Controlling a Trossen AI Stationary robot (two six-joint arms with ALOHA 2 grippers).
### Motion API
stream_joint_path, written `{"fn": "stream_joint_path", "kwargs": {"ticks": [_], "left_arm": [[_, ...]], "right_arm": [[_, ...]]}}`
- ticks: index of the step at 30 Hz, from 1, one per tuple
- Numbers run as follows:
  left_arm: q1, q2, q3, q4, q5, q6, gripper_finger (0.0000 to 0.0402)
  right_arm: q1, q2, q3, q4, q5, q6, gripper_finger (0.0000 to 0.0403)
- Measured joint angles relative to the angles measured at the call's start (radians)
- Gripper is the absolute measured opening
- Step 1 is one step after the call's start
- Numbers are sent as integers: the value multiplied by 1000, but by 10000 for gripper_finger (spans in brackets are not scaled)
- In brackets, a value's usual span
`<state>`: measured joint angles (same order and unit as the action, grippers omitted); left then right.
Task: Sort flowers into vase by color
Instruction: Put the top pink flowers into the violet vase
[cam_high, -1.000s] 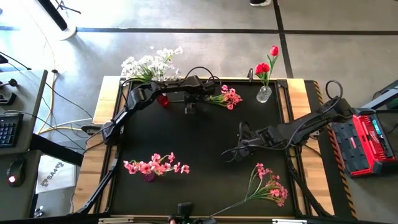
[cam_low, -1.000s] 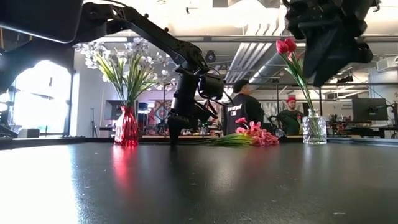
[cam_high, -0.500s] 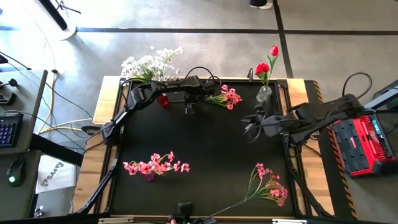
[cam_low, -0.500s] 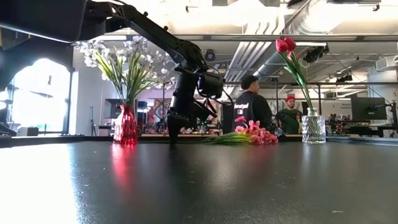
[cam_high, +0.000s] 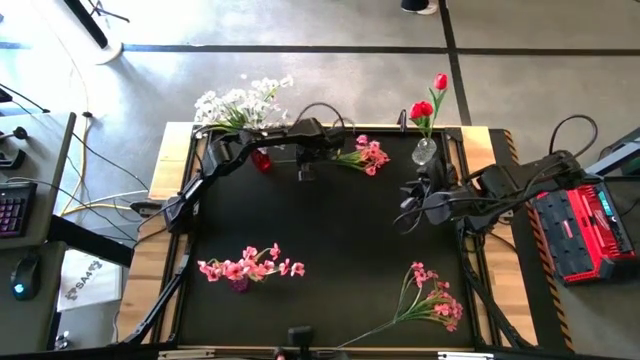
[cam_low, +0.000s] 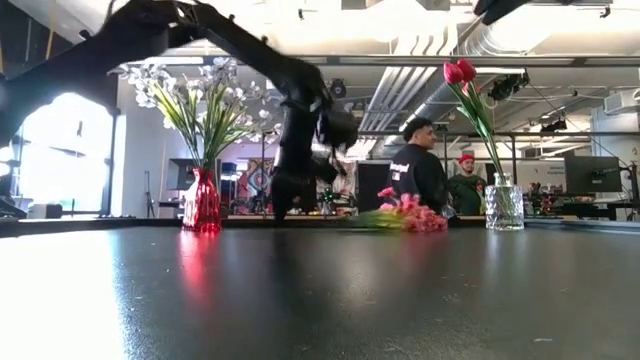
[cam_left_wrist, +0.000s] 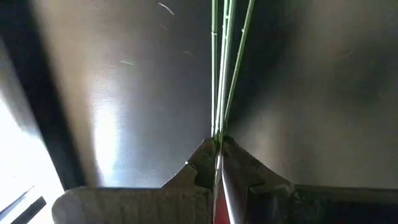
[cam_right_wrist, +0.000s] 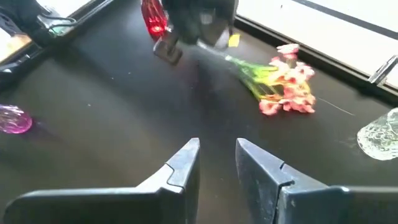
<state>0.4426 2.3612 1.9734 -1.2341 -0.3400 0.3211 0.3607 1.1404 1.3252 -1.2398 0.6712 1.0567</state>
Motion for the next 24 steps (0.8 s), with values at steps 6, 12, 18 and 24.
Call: {"fn": "stream_joint_path", "kwargs": {"ticks": [6, 12, 18, 24], "left_arm": [[-22, -105, 116, 23, 46, -13, 0], [-58, -150, 204, 26, 56, -25, 0], [-111, -164, 286, 20, 79, -75, 0], [-128, -213, 362, 50, 118, -177, 0]], "right_arm": [[0, 0, -5, 6, -1, -2, 91], [0, 0, -5, 8, -2, -2, 91], [0, 0, -6, 9, -23, -14, 91], [0, 0, -6, 13, -25, -18, 91]]}}
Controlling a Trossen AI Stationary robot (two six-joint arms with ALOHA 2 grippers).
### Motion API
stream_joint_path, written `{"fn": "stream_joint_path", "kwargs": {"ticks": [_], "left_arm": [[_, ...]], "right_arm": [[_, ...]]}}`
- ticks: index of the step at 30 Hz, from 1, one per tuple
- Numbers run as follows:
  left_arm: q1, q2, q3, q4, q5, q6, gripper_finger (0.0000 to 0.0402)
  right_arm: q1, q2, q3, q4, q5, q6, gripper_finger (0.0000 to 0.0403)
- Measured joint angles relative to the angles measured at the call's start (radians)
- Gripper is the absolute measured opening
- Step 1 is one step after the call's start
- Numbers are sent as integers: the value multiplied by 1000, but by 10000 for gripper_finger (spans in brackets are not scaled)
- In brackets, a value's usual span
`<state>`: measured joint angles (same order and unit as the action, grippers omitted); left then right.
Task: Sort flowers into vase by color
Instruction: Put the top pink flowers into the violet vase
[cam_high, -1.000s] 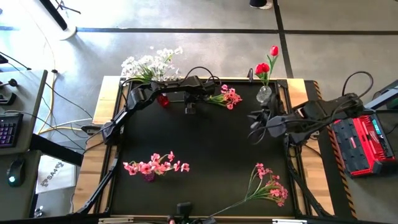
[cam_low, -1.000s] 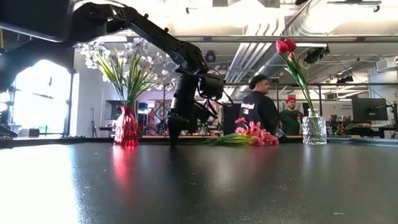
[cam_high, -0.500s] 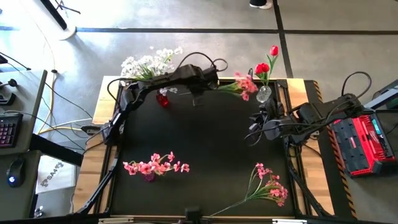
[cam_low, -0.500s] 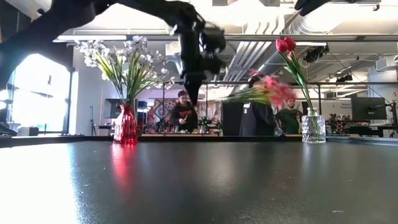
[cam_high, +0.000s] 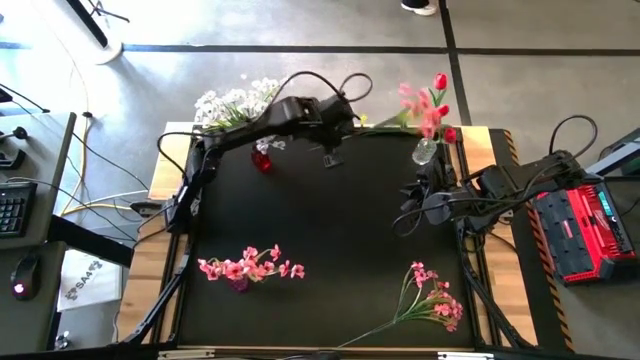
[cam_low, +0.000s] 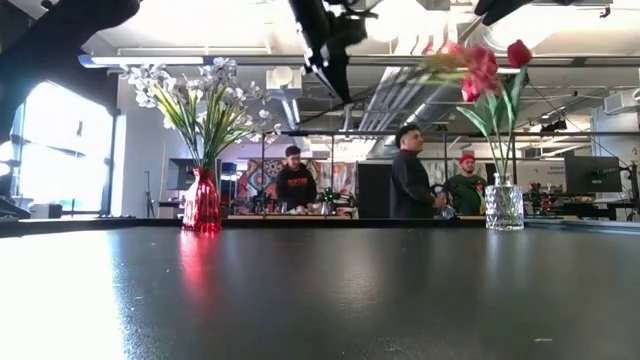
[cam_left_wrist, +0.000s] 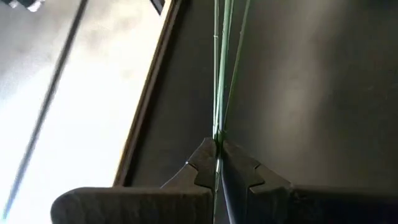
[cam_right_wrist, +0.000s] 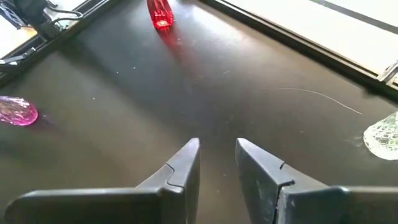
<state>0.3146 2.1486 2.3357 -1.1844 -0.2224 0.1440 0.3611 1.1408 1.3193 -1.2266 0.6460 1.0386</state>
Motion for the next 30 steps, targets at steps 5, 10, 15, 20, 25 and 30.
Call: {"fn": "stream_joint_path", "kwargs": {"ticks": [5, 10, 15, 20, 25, 30], "left_arm": [[22, -57, 4, 18, -1, -88, 0], [39, -110, 4, 58, -6, -102, 0], [30, -166, 4, 110, 22, -120, 0], [5, -213, 4, 175, 71, -142, 0], [-33, -242, 5, 253, 145, -161, 0], [-81, -248, 6, 315, 195, -179, 0]], "right_arm": [[0, 0, 0, 12, 0, -13, 91], [0, 0, 0, 31, 6, -51, 91], [0, -2, 0, 57, 31, -62, 91], [0, -15, 0, 177, 98, -147, 98], [0, -72, 0, 389, 191, -332, 128], [-1, -144, 0, 601, 219, -537, 173]]}}
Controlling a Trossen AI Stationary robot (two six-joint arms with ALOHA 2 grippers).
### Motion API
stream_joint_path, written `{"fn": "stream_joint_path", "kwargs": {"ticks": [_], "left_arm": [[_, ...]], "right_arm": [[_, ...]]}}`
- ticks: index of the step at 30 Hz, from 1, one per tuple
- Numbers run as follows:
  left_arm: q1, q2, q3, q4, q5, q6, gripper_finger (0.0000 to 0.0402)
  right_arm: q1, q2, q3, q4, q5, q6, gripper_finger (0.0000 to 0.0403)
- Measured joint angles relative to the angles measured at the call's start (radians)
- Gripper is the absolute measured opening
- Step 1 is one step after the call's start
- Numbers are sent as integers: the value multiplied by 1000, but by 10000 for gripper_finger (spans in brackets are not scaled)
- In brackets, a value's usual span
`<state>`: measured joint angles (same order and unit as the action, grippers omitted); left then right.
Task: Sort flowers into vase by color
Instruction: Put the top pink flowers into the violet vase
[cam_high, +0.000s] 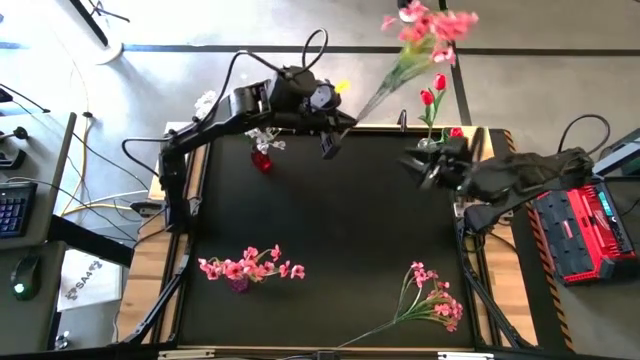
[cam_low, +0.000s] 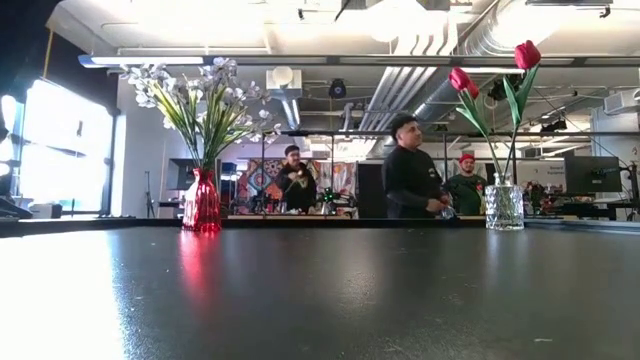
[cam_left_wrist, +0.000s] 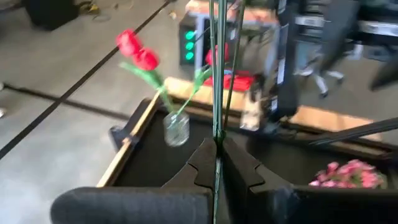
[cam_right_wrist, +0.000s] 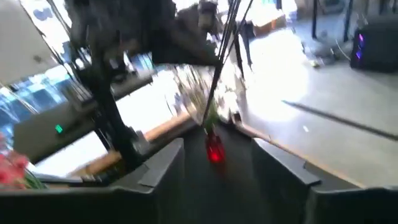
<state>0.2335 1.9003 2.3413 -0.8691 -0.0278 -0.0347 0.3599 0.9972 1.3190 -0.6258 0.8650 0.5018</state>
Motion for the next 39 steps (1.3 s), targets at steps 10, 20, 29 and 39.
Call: {"fn": "stream_joint_path", "kwargs": {"ticks": [10, 20, 29, 39], "left_arm": [[-132, 0, -5, 85, 46, 31, 0], [-193, 5, -6, 109, 54, 46, 0], [-212, 18, -7, 112, 76, 39, 0], [-214, 24, -7, 76, 54, 35, 0]], "right_arm": [[0, -23, 0, 179, -4, -157, 215], [-12, -7, 0, 366, -174, -321, 215], [-88, 26, 0, 401, -352, -353, 213], [-116, 44, 0, 401, -386, -404, 17]]}}
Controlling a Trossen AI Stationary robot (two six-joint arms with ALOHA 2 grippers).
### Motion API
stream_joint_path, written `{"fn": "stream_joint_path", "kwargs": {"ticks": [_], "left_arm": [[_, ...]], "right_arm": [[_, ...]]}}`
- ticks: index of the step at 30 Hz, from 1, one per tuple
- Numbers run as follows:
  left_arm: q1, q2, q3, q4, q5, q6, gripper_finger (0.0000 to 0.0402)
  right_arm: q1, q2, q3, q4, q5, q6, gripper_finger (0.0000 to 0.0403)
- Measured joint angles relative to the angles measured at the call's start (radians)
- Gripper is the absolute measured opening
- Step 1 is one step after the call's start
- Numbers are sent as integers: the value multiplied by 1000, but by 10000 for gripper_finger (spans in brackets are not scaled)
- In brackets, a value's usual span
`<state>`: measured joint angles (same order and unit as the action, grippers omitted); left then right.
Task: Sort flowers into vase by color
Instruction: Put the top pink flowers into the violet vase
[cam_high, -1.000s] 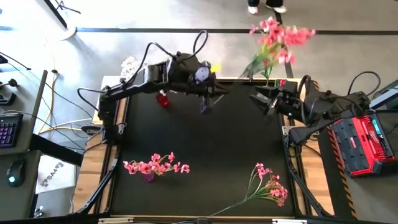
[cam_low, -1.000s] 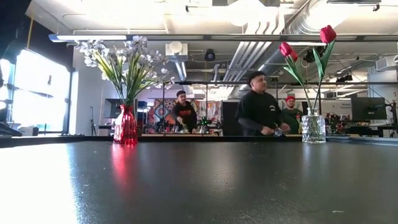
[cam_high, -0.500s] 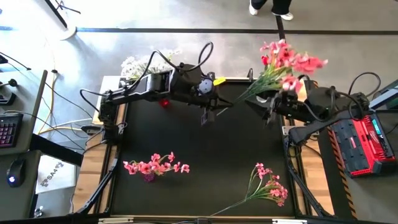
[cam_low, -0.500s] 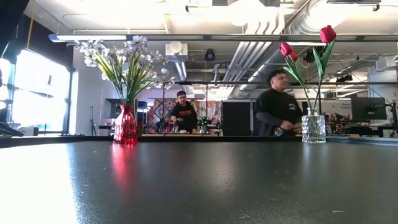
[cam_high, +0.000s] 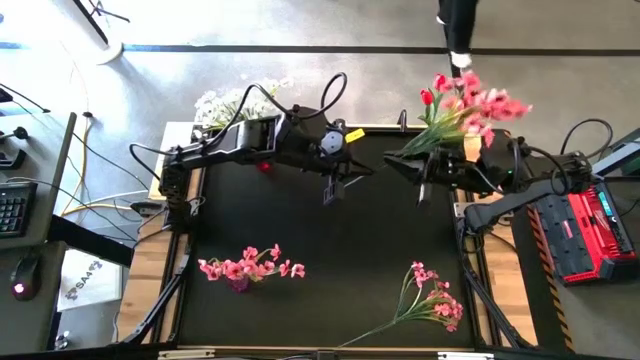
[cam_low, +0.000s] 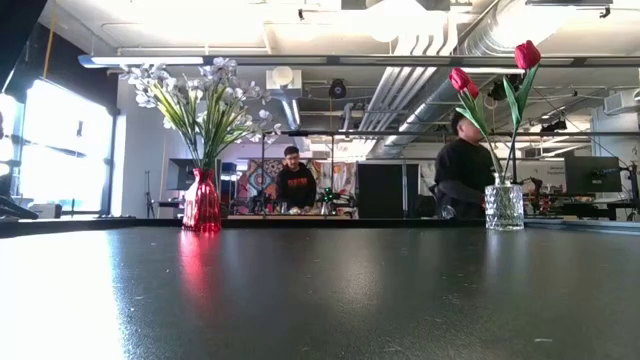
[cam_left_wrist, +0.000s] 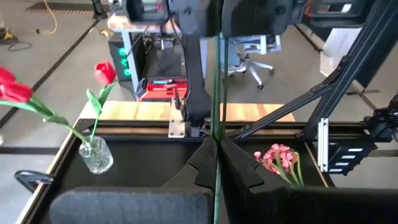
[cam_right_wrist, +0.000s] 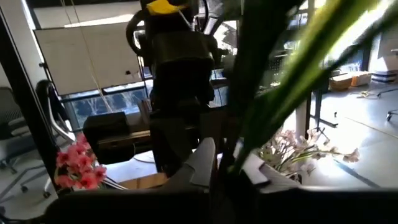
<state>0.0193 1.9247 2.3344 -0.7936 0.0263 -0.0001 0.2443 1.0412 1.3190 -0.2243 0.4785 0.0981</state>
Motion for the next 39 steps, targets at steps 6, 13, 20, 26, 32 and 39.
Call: {"fn": "stream_joint_path", "kwargs": {"ticks": [6, 13, 20, 26, 32, 39], "left_arm": [[1, 0, 0, -37, -10, -43, 7], [35, -8, 0, -26, -13, -59, 70], [58, 4, 2, 98, 160, -79, 151], [58, 39, 0, 239, 297, -104, 188], [60, 88, 3, 374, 325, -130, 193], [64, 126, 1, 452, 360, -172, 186]], "right_arm": [[-5, -1, 0, -38, 0, 15, 4], [-6, 0, 0, -209, -28, 125, 1], [-8, 0, 0, -307, -115, 182, 0], [-9, 0, 0, -312, -140, 153, 0], [-9, 0, 0, -313, -147, 137, 0], [-9, 0, 0, -318, -157, 137, 0]]}}
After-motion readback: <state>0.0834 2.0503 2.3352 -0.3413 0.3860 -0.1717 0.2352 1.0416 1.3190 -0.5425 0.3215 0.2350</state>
